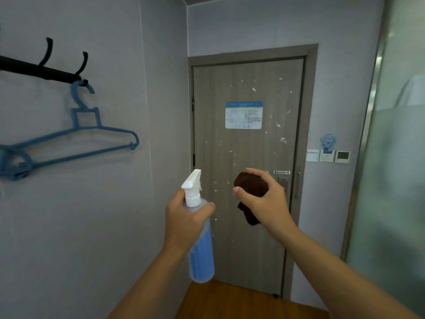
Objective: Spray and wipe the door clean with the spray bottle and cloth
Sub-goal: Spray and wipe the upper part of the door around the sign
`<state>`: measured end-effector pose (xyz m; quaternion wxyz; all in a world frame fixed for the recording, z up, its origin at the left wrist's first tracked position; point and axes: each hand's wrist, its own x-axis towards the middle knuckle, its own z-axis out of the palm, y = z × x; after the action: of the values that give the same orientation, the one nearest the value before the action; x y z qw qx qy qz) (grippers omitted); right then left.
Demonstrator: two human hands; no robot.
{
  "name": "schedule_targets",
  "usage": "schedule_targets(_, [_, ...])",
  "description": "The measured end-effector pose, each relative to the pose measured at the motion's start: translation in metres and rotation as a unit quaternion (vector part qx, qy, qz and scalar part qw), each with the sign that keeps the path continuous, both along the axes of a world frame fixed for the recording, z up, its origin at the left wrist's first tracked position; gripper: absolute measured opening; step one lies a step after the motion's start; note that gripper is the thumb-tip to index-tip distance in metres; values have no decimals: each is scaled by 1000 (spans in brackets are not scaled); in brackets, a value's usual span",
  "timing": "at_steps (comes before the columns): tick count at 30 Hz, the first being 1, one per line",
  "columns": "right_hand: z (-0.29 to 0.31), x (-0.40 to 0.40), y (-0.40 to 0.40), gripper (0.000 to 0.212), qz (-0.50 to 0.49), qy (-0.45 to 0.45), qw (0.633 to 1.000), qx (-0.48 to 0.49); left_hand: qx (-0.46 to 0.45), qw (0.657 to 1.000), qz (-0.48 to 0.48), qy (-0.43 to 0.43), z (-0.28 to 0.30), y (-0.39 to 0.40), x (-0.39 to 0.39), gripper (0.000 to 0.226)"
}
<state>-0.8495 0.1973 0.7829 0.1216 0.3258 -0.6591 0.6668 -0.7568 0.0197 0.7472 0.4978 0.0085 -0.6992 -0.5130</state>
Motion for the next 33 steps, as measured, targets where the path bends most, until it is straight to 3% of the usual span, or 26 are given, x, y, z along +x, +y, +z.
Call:
schedule_targets(17, [96,-238,-120,43,-86,43,992,-81,3,996,-85,42,103,-170,-282,28])
schedule_targets(26, [109,-368,-163,44,-88,39,992,-86,-8,995,-81,62,121,-208,-421,44])
schedule_targets(33, [129,-500,-201,43,-58,56,992,-102,-13,993,-86,83,145,-230,-541,33])
